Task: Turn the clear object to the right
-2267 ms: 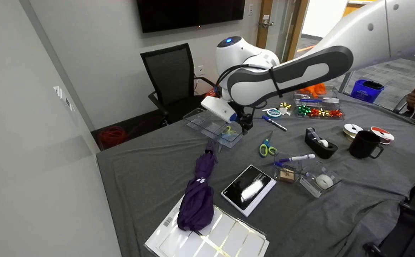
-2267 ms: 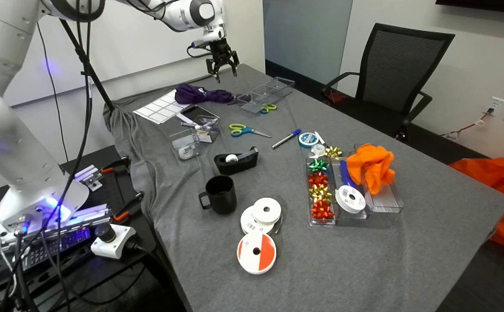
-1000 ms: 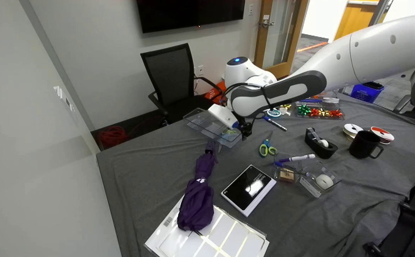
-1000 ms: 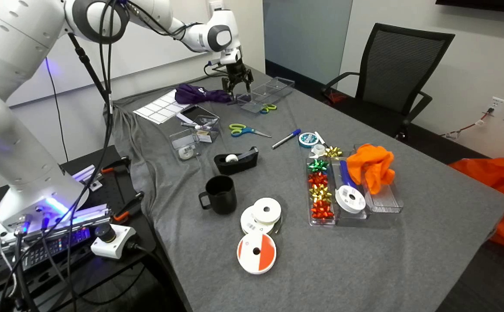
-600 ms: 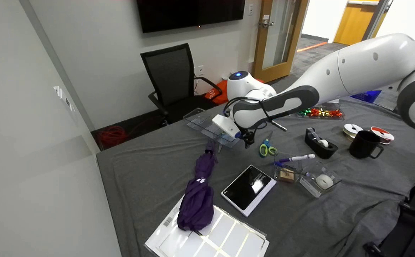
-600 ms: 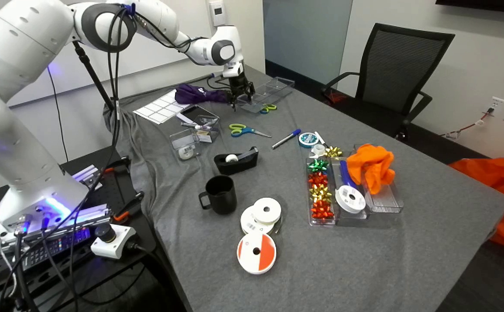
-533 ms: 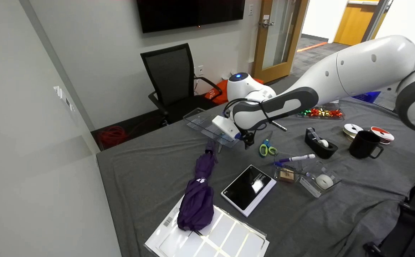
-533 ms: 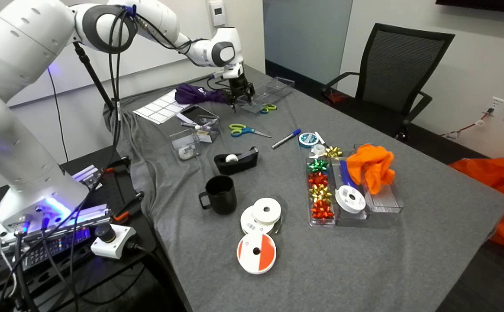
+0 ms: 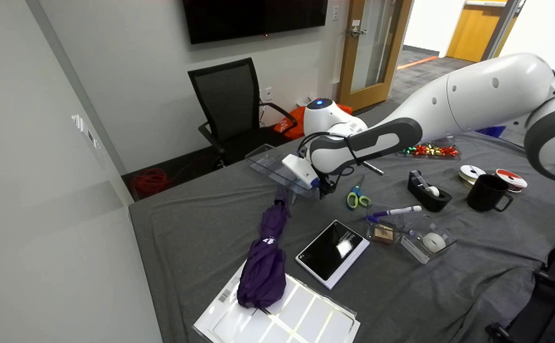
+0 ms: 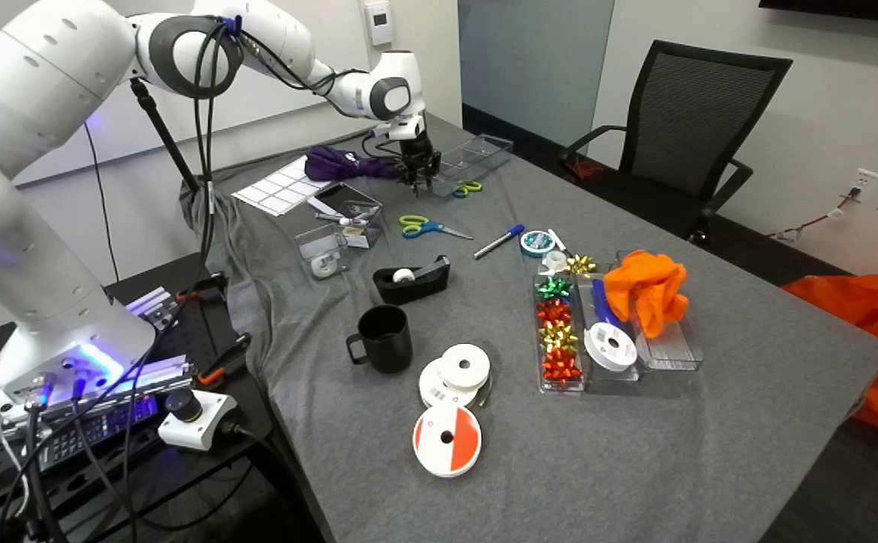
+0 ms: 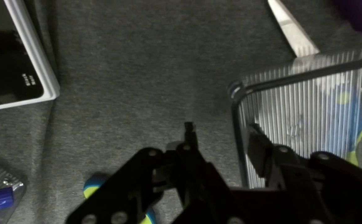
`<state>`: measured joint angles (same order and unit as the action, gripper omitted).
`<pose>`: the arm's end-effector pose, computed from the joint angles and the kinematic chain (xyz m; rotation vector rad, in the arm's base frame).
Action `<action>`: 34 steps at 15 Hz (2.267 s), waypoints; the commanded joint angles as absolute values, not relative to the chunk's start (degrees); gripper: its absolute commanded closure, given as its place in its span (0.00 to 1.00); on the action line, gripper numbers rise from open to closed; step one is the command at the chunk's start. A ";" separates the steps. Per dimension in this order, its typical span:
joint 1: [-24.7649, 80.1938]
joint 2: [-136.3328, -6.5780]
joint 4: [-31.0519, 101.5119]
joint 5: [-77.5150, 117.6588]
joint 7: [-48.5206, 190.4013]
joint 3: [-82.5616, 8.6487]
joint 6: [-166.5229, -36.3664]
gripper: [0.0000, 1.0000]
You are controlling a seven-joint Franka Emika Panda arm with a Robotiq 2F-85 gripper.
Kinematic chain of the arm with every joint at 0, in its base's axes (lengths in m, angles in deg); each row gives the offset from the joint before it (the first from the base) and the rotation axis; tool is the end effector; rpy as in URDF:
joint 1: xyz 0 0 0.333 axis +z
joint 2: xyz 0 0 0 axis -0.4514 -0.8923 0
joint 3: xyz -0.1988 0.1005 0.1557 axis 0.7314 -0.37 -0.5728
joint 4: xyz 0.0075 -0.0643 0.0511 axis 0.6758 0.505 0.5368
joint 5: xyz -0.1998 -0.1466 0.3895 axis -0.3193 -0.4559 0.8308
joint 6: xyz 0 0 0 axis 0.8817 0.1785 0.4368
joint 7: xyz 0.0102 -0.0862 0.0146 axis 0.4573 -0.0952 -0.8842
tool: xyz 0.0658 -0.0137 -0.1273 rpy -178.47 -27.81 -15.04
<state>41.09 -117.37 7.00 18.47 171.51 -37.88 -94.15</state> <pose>0.7675 0.1560 0.0401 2.1938 -2.1780 0.1556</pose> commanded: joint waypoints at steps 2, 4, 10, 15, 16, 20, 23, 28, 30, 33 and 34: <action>40.54 -118.57 5.94 20.39 170.55 -38.07 -96.43 0.91; 40.44 -118.38 6.35 20.61 170.50 -38.09 -97.42 0.99; 39.10 -115.67 10.34 24.06 170.19 -39.48 -105.42 0.99; 37.83 -111.12 20.00 30.92 171.68 -40.59 -118.70 0.99; 37.63 -110.31 21.86 32.34 171.69 -40.78 -120.20 0.99; 38.03 -106.30 29.35 35.45 172.74 -40.31 -118.96 0.99; 38.29 -101.83 35.10 37.66 174.43 -41.37 -119.31 0.99; 38.66 -96.18 44.75 42.16 175.15 -44.33 -128.23 0.99; 39.00 -99.57 39.78 41.16 176.52 -43.65 -124.88 0.96; 39.13 -98.55 41.97 41.23 176.46 -43.77 -126.26 0.96; 39.10 -98.56 42.11 41.24 176.46 -43.77 -126.35 0.96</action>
